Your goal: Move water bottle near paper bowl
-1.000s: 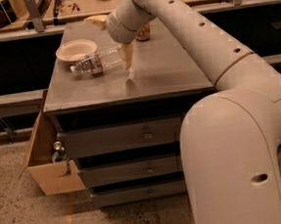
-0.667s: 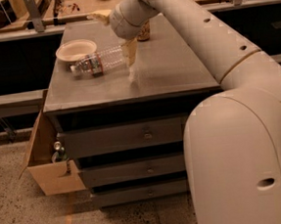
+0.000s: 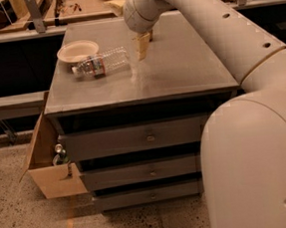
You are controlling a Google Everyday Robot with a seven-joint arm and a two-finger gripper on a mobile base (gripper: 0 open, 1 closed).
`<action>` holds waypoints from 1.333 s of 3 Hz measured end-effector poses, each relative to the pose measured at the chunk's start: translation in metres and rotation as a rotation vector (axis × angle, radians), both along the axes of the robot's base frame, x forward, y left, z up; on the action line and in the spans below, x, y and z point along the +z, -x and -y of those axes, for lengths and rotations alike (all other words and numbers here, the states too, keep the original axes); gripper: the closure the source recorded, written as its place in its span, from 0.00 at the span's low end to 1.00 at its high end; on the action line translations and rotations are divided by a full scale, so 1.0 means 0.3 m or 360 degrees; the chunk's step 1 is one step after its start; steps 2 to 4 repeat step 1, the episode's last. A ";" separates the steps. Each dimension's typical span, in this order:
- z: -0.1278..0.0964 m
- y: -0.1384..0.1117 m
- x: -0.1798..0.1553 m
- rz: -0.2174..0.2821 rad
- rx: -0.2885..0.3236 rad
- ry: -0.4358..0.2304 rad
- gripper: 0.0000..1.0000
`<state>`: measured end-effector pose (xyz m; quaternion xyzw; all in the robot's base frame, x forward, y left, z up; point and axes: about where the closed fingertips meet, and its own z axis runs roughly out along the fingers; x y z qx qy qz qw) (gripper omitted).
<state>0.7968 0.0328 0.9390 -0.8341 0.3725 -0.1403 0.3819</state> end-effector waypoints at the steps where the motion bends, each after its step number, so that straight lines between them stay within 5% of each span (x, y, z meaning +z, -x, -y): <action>1: -0.005 -0.001 -0.004 -0.0014 -0.0012 -0.0012 0.00; 4: -0.005 -0.001 -0.004 -0.0014 -0.0012 -0.0012 0.00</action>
Offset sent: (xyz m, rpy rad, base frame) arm 0.0000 0.0000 0.0000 0.0000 0.0000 0.0000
